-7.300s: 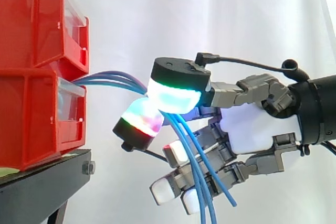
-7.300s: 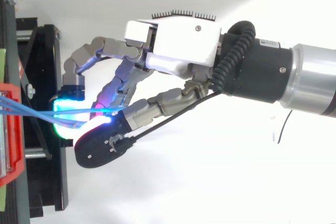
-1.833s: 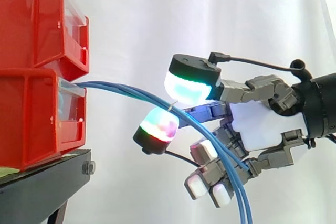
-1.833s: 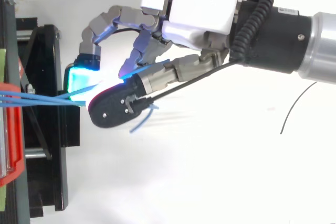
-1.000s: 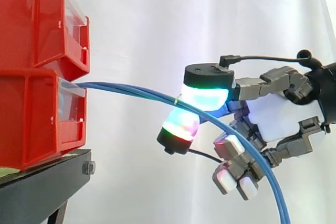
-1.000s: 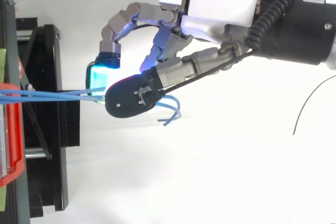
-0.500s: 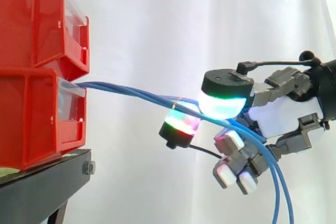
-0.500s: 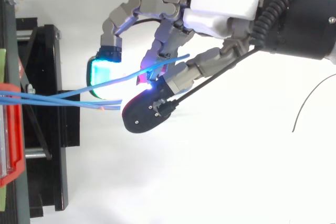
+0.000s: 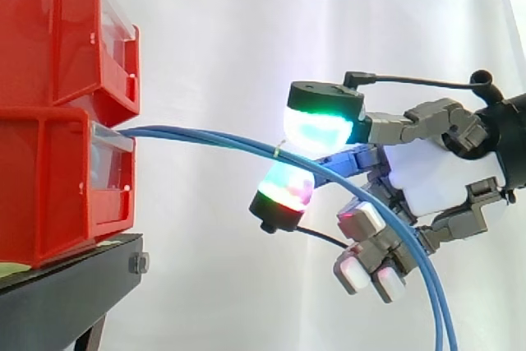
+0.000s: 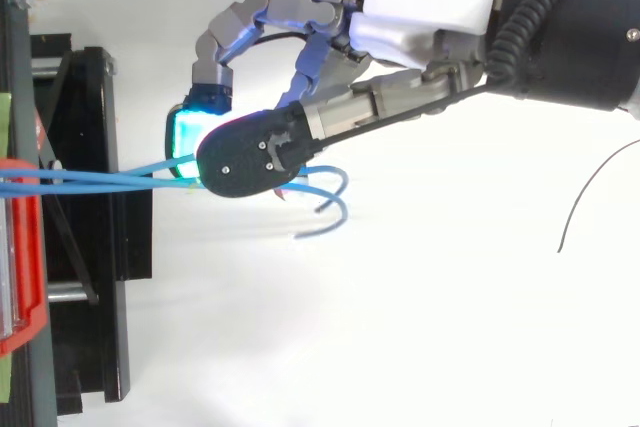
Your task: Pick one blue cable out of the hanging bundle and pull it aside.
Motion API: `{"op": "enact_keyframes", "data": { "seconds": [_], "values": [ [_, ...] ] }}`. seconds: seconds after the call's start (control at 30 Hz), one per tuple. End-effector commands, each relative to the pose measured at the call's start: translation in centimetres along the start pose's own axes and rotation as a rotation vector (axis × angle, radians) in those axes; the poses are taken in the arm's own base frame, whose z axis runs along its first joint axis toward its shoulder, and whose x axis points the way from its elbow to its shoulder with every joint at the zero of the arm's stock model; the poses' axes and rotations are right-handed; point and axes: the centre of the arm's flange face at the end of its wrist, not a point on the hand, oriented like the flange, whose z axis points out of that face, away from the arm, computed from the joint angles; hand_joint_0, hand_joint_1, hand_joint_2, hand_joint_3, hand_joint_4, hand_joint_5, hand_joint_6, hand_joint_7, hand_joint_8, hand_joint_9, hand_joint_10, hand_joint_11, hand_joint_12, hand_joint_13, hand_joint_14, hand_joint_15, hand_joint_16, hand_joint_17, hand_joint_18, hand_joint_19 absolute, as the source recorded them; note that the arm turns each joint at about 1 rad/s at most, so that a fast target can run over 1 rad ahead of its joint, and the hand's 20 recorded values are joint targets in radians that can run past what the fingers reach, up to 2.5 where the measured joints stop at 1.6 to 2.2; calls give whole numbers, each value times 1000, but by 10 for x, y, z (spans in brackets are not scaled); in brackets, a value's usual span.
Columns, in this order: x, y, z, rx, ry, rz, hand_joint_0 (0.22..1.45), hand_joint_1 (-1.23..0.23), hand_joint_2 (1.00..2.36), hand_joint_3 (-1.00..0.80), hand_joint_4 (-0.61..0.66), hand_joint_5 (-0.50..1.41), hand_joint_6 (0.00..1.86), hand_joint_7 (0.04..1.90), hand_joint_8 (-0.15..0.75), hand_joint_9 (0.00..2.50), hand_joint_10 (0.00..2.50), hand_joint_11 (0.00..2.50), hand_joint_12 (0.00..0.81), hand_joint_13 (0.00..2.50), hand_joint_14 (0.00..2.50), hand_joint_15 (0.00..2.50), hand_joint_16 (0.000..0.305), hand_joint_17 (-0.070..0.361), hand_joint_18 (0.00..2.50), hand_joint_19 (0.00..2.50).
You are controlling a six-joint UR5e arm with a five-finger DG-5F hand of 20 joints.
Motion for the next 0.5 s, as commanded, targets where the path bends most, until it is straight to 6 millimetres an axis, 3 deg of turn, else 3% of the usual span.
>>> {"op": "enact_keyframes", "data": {
  "seconds": [0.0,0.47],
  "values": [
    [0,0,0,0,-1,0,537,-594,1000,-500,-148,-149,922,880,228,1286,22,803,332,992,25,675,46,103,880,747],
    [-2,0,0,0,-3,0,587,-795,1021,-205,-172,-125,920,963,216,1330,23,797,315,986,26,664,43,96,876,728]
  ]
}}
